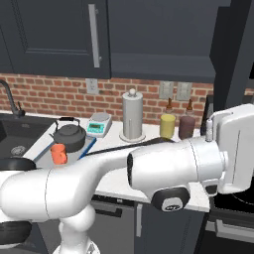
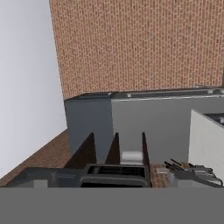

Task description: Pick the kettle from the counter and place it on the tray. Then pick the mug from the cabinet and place it on the tray. Then close the cabinet doors.

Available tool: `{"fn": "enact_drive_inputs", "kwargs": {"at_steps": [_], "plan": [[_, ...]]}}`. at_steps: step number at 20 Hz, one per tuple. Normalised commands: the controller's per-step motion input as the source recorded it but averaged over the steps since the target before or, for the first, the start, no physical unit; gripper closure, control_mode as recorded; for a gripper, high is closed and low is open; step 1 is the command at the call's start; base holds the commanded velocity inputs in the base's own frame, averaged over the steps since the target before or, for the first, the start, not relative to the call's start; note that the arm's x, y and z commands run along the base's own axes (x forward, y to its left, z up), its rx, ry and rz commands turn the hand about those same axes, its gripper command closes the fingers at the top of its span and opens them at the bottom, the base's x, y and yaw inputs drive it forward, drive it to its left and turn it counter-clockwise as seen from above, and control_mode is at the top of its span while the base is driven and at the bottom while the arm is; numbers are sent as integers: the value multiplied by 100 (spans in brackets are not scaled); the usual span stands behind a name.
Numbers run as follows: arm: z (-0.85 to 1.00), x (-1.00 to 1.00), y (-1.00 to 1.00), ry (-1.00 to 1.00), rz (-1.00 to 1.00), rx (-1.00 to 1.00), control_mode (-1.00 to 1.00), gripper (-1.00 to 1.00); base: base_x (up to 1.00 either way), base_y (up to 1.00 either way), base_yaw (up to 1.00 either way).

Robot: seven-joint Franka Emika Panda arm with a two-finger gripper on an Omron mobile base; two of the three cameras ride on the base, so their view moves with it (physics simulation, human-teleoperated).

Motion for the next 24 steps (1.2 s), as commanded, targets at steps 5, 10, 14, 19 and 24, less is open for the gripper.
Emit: {"fn": "enact_drive_inputs", "kwargs": {"at_steps": [5,10,14,19,24], "plan": [[-2,17,-3,4,13,-4,-100,-100,0,0,0],[2,5,0,0,23,0,-100,-100,0,0,0],[4,-2,0,0,25,0,-100,-100,0,0,0],[0,-10,1,0,26,-2,-100,-100,0,0,0],[4,5,0,0,24,-3,-100,-100,0,0,0]]}}
